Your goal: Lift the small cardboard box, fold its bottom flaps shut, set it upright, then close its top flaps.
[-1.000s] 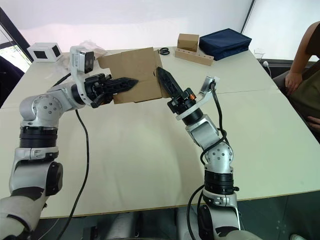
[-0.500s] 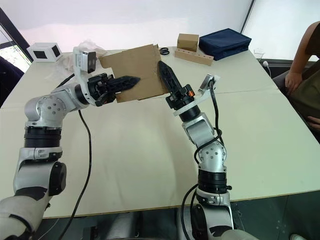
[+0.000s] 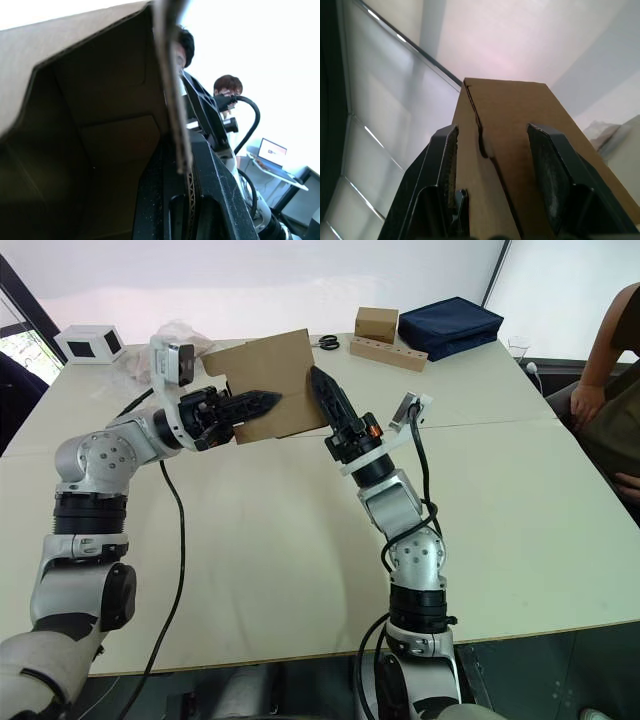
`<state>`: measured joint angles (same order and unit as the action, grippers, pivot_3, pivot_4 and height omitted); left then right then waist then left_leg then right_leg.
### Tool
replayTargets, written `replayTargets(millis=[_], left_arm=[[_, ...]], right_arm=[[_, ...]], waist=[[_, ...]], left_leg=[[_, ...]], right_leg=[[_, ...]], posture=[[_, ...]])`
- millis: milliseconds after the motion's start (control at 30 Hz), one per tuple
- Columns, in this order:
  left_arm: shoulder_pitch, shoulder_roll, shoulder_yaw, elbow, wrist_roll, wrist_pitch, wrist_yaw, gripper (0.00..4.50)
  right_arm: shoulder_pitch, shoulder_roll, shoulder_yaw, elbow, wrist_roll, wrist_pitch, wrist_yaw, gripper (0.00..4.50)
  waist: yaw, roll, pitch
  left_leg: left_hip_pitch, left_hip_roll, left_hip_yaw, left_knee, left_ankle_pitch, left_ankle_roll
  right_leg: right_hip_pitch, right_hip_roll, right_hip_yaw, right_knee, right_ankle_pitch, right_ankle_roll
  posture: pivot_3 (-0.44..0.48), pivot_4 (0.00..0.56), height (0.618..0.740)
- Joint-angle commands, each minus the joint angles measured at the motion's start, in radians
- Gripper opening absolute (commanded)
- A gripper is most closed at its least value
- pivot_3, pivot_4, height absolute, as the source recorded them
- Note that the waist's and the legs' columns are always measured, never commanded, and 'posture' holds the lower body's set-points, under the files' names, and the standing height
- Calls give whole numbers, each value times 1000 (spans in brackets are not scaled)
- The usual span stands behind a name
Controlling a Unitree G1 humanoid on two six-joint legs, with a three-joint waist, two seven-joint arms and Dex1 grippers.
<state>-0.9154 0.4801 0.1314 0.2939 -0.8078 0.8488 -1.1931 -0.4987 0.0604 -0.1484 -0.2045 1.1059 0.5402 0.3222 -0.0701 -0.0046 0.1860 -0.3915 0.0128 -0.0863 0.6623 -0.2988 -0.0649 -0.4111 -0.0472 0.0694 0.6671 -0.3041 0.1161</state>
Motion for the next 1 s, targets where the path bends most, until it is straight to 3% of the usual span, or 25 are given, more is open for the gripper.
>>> replayTargets(millis=[33, 567, 667, 767, 1000], left_arm=[[-39, 33, -5, -28, -1, 8, -39, 0], [-22, 150, -51, -106, -10, 111, -156, 0], [-14, 163, -59, -131, -18, 131, -169, 0], [-8, 163, -57, -145, -22, 139, -167, 0], [1, 142, -55, -158, -27, 138, -149, 0]], right_arm=[[12, -49, 10, -59, 38, 56, 30, 2206], [100, -272, -98, -150, 183, 155, 8, 2206], [115, -300, -81, -165, 159, 156, 20, 1393], [118, -314, -64, -181, 146, 153, 31, 86], [123, -301, -2, -219, 133, 151, 32, 31]], waist=[[-1, 0, 0], [0, 0, 0], [0, 0, 0], [1, 0, 0], [1, 0, 0]], left_leg=[[0, 0, 0, 0, 0, 0], [0, 0, 0, 0, -1, 1], [0, 0, 0, 0, -1, 2], [0, 0, 0, 0, -1, 2], [0, 0, 0, 0, -1, 2]], right_leg=[[0, 0, 0, 0, 0, 0], [0, 0, 0, 0, 0, 0], [0, 0, 0, 0, 0, 0], [0, 0, 0, 0, 0, 0], [0, 0, 0, 0, 0, 0]], posture=[[0, 150, 740], [0, 150, 740], [0, 150, 740], [0, 150, 740], [0, 150, 740]])
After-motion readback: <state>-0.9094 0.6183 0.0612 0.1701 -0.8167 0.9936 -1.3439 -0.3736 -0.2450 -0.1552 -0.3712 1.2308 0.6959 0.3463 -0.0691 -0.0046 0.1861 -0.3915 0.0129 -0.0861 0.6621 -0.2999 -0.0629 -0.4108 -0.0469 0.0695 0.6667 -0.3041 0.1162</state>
